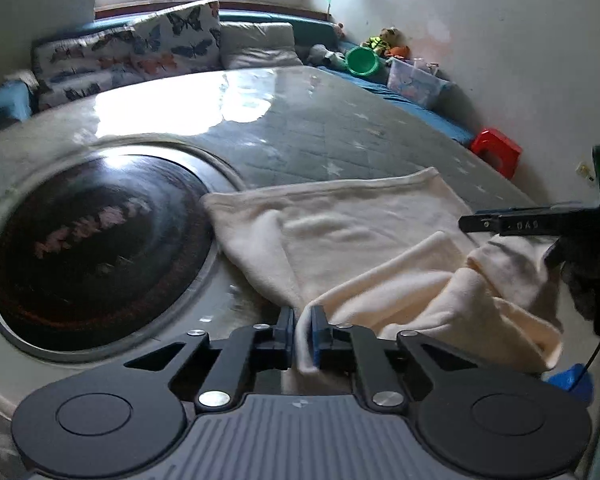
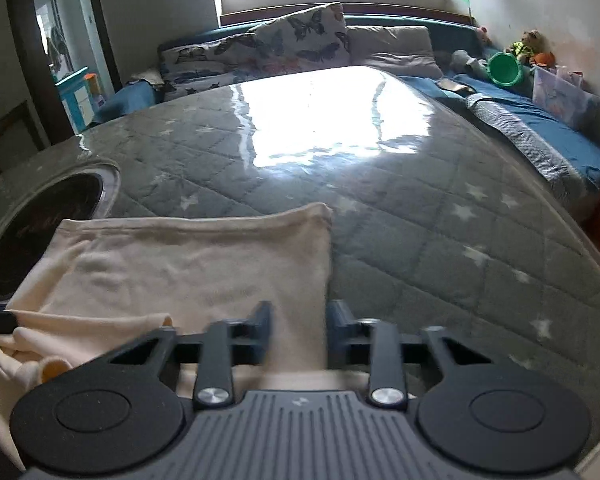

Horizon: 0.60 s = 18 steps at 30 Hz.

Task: Fold clothes

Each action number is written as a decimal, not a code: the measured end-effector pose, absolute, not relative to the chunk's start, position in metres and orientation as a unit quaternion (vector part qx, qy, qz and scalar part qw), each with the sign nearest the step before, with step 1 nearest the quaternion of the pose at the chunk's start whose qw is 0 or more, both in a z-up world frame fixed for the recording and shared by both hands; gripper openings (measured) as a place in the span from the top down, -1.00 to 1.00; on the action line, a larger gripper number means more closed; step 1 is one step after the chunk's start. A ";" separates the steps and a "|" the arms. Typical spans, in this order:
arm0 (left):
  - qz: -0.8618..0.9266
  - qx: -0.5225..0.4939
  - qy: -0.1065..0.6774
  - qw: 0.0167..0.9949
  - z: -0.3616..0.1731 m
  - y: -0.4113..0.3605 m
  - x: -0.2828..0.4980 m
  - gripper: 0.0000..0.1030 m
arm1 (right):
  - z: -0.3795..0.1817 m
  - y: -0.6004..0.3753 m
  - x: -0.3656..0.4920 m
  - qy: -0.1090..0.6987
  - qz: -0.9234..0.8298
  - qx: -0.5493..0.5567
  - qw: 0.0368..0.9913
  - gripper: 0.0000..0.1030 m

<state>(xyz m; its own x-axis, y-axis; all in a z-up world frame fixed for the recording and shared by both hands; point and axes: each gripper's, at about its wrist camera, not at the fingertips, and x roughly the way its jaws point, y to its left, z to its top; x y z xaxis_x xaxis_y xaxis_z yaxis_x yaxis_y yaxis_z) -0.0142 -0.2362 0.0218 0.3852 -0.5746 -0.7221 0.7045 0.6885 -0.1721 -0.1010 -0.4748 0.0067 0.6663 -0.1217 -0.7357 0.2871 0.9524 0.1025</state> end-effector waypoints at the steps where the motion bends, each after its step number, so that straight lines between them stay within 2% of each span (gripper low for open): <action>1: -0.380 0.084 0.396 0.832 0.022 -0.232 -0.012 0.81 | 0.006 -0.470 -0.096 0.392 -0.106 0.107 0.908 0.80; 14: -0.240 0.102 0.363 0.894 0.029 -0.145 0.048 0.81 | -0.002 -0.374 0.022 0.381 -0.026 0.081 0.921 0.84; 18: -0.198 0.070 0.374 0.903 0.026 -0.111 0.071 0.81 | -0.005 -0.342 0.062 0.388 0.001 0.070 0.919 0.84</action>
